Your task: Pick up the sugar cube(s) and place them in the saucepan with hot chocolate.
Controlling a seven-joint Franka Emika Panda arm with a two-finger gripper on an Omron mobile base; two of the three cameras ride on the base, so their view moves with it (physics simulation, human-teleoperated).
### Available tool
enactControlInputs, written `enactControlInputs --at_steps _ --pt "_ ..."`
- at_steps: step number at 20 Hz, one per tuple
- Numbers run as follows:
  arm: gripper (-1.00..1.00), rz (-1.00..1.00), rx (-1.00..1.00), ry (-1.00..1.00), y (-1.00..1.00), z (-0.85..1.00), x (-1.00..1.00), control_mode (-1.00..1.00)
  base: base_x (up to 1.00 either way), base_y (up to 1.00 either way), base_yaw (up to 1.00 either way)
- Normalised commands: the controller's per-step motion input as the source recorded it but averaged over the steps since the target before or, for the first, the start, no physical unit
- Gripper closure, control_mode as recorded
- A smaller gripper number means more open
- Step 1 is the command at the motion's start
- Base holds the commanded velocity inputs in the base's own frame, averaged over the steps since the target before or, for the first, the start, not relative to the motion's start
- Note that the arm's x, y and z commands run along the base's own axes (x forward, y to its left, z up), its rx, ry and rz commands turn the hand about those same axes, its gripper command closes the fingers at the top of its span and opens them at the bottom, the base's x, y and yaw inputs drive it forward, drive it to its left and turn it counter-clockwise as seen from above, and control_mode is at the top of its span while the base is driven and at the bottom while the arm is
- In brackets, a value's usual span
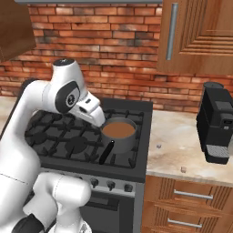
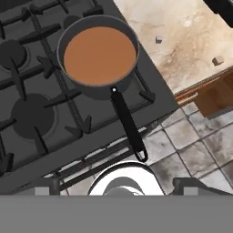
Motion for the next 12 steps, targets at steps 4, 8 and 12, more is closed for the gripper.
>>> enactControlInputs --at_steps 4,8,12 --pt "-1.00 -0.34 0.08 0.00 -0.71 0.00 -0.36 -1.00 0.00 0.00 0.00" --pt "-1.00 -0.32 0.15 0.00 -0.89 -0.01 -0.22 -1.00 0.00 0.00 0.00" --pt "-1.00 -0.31 0.22 0.06 -0.93 -0.09 -0.02 -1.00 0.00 0.00 0.00"
